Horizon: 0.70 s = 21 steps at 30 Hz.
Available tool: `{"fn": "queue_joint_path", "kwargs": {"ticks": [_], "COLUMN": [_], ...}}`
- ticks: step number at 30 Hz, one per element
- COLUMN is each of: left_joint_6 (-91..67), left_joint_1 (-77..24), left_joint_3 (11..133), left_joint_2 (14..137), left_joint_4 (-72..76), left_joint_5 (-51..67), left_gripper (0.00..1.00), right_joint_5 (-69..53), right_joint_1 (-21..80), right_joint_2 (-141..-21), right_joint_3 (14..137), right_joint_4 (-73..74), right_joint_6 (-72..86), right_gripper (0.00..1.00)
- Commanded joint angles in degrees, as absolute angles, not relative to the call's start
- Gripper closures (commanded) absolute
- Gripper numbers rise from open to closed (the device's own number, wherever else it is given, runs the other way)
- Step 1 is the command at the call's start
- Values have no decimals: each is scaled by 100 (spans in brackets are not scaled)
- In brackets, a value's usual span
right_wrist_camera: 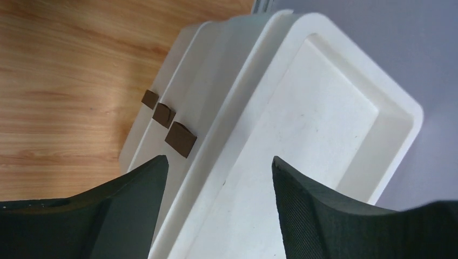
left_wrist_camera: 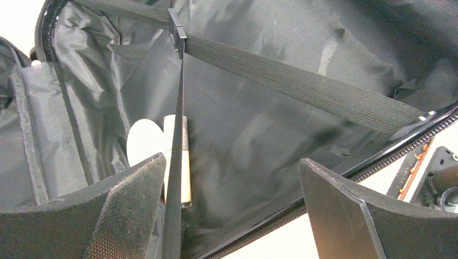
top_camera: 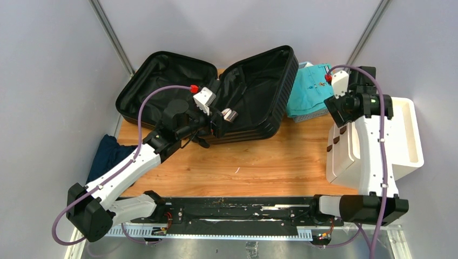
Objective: Open, take out, and arrange the luggage
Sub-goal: Close the drawer of the storage box, then adjust the storage box at the center of the board.
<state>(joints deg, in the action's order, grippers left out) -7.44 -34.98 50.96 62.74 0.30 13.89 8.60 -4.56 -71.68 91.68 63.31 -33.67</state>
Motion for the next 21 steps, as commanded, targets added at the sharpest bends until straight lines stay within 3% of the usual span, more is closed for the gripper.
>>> {"fn": "queue_joint_path", "kwargs": {"ticks": [1, 7, 9, 11, 13, 16, 21], "left_joint_6": [-659, -642, -626, -608, -590, -580, -558], "left_joint_1": [-3459, -3462, -3455, -3459, -3456, -3460, -3458], "left_joint_3": [5041, 5044, 5051, 5062, 5071, 5103, 5175], "left_joint_2": [6223, 6240, 6240, 6237, 6232, 6256, 6294], "left_joint_4": [167, 177, 164, 135, 123, 123, 71], "left_joint_5": [1372, 1378, 1361, 1347, 1337, 1347, 1384], "left_gripper": [3, 3, 3, 3, 3, 3, 3], "right_joint_5": [1773, 1960, 1885, 1747, 1520, 1066, -361], "right_joint_1": [-606, -710, -712, -711, -703, -694, -690], "right_joint_2": [-7339, -7405, -7370, -7321, -7288, -7286, -7285], "right_joint_3": [8589, 8207, 8072, 8012, 8069, 8263, 8668], "right_joint_4": [6064, 5915, 5943, 5992, 6073, 6254, 6642], "right_joint_6": [-3073, -3025, -3040, -3029, -2983, -2838, -2705], "right_gripper": [25, 33, 47, 69, 79, 89, 95]}}
